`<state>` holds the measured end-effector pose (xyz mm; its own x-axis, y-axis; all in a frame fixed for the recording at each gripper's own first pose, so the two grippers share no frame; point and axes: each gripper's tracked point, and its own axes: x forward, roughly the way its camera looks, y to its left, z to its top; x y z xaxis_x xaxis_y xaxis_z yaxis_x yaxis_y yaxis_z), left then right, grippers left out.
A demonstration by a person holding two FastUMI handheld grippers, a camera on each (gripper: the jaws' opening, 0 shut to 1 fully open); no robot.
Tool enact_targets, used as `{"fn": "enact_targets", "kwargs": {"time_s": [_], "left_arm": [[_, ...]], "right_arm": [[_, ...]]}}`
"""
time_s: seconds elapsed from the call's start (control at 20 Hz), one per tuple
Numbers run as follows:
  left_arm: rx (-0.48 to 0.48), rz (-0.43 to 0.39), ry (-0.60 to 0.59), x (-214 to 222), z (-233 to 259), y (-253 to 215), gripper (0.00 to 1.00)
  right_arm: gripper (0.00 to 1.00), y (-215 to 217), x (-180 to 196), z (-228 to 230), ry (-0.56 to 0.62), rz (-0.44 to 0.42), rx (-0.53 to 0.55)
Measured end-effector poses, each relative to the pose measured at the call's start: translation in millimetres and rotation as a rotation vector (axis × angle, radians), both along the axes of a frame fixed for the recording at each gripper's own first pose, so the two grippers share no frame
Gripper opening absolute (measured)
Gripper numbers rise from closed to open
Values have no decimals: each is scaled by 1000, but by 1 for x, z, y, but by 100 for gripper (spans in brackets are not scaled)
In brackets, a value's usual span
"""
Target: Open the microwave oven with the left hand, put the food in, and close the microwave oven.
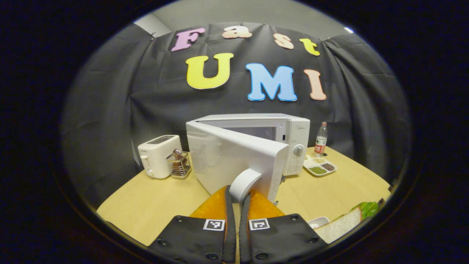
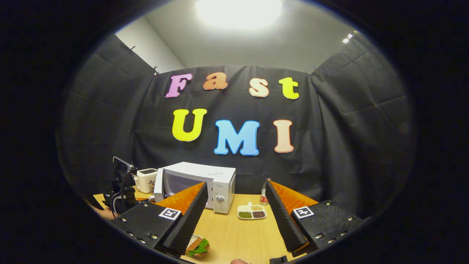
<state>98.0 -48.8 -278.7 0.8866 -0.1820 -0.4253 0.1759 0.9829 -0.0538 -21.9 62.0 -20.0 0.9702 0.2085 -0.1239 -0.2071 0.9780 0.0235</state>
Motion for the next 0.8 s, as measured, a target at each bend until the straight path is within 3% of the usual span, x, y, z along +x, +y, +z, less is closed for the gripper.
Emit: {"fn": "enact_targets", "kwargs": {"time_s": [0.1,0.2,0.45,0.55,0.8], "left_arm": [[3,3,-1,-6,0,25,14],[-2,1,3,-10,-1,48,10],[-10,-45,-6,-14,-7,96,15],[-13,-63,-6,-14,-8,116,13],[-37,-86,0,-12,-16,158,20]], "right_arm": [[95,14,-2,0,7,-5,8],[95,33,-4,4,10,-13,21],[96,87,-10,13,-5,-23,10],[95,109,-13,17,-18,-30,14],[95,138,-23,13,-29,-71,14]]}}
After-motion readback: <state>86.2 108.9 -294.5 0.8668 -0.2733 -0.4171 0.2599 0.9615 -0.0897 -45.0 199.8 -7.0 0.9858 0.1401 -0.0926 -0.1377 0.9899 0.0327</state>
